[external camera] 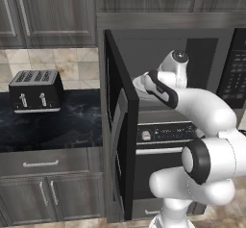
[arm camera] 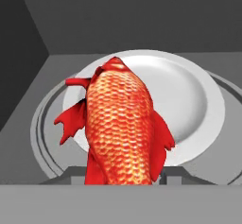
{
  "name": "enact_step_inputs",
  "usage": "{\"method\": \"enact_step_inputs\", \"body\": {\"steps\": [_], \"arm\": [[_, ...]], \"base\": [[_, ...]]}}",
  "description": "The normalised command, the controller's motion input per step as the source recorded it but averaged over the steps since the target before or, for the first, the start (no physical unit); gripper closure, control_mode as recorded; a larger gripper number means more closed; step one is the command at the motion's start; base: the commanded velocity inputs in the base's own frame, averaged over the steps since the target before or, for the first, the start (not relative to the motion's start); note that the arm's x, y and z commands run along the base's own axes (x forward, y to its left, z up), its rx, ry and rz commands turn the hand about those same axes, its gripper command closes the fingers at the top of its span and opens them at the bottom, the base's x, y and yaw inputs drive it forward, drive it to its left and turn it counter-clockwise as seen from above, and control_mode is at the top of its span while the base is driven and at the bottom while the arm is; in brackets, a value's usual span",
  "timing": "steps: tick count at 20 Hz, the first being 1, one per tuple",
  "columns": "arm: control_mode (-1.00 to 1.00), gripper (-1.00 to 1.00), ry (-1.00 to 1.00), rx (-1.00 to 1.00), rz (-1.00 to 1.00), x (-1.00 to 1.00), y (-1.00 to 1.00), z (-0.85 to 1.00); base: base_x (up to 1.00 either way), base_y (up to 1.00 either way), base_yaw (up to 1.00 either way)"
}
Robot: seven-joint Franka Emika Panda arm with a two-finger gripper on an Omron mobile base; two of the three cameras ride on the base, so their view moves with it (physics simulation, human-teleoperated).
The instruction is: Transport the fish from the fridge to the microwave and turn on the microwave.
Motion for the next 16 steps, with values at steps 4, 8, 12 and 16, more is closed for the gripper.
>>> {"method": "enact_step_inputs", "body": {"steps": [4, 8, 12, 16], "arm": [[-1.00, 1.00, 0.01, 0.00, 0.00, 0.30, 0.00, -0.08], [-1.00, 1.00, 0.02, 0.00, 0.00, 0.30, 0.00, -0.06], [-1.00, 1.00, 0.05, 0.00, 0.00, 0.25, 0.00, -0.02], [-1.00, 1.00, 0.05, 0.00, 0.00, 0.21, 0.00, -0.05]], "base": [[0.00, 0.00, 0.00], [0.00, 0.00, 0.00], [0.00, 0.00, 0.00], [0.00, 0.00, 0.00]]}}
